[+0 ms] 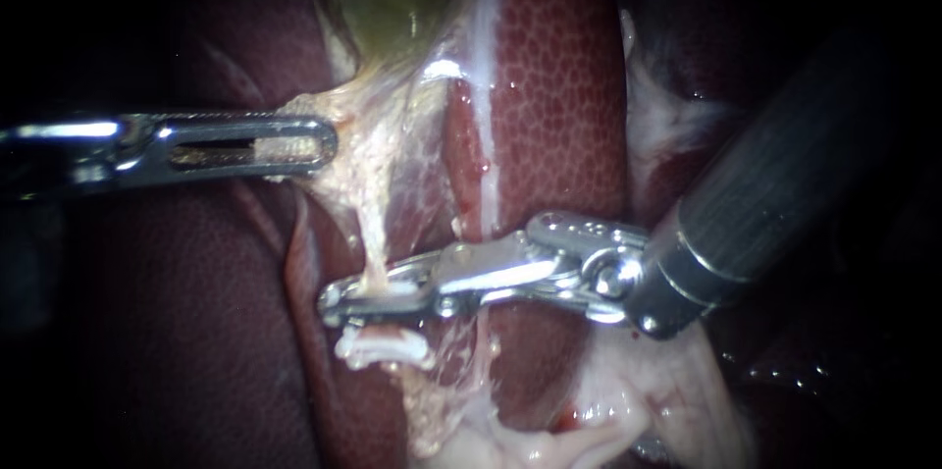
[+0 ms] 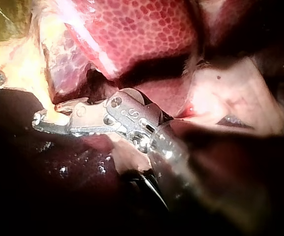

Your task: Going back third clip left tube

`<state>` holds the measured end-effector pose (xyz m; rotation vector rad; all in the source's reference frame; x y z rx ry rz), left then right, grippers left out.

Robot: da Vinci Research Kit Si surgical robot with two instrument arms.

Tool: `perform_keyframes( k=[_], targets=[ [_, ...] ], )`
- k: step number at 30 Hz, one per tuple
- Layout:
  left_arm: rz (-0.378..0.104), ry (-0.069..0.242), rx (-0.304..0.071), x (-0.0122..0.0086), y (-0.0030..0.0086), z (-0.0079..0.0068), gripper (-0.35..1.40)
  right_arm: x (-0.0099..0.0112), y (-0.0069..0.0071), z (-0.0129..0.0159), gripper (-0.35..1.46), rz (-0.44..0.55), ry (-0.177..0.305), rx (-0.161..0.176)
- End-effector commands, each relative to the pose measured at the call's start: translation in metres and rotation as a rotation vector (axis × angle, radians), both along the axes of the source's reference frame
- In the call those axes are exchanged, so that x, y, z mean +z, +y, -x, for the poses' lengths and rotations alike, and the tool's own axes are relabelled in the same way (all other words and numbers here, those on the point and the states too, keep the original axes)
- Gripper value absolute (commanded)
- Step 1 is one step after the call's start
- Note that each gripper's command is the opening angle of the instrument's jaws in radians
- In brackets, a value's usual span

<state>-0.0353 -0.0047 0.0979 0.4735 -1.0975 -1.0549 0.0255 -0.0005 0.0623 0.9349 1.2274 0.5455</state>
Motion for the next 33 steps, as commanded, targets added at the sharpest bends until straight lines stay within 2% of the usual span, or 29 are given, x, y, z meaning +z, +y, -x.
perform_keyframes(
  k=[1, 5, 8, 10, 12, 28, 33],
  targets=[
    [0.000, 0.000, 0.000, 0.0000, 0.0000, 0.0000, -0.35, 0.0003, 0.0001, 0.0001, 0.38, 0.025, 0.010, -0.002],
    [0.000, 0.000, 0.000, 0.0000, 0.0000, 0.0000, -0.35, 0.0006, 0.0002, -0.0001, 0.48, 0.070, 0.005, 0.015],
    [0.000, 0.000, 0.000, -0.0001, 0.0000, 0.0000, -0.35, 0.0011, 0.0004, -0.0002, 0.55, 0.101, -0.027, 0.057],
    [0.000, 0.000, 0.000, -0.0001, -0.0001, 0.0000, -0.35, 0.0015, 0.0007, -0.0002, 0.60, 0.121, -0.057, 0.097],
    [0.000, 0.000, 0.000, -0.0001, -0.0001, 0.0000, -0.35, 0.0020, 0.0009, 0.0001, 0.60, 0.126, -0.071, 0.111],
    [0.000, 0.000, 0.000, -0.0002, -0.0001, 0.0000, -0.35, 0.0022, 0.0009, 0.0025, 0.60, 0.141, -0.075, 0.114],
    [0.000, 0.000, 0.000, -0.0002, -0.0001, 0.0000, -0.35, 0.0019, 0.0003, 0.0015, 0.60, 0.134, -0.051, 0.088]
  ],
)
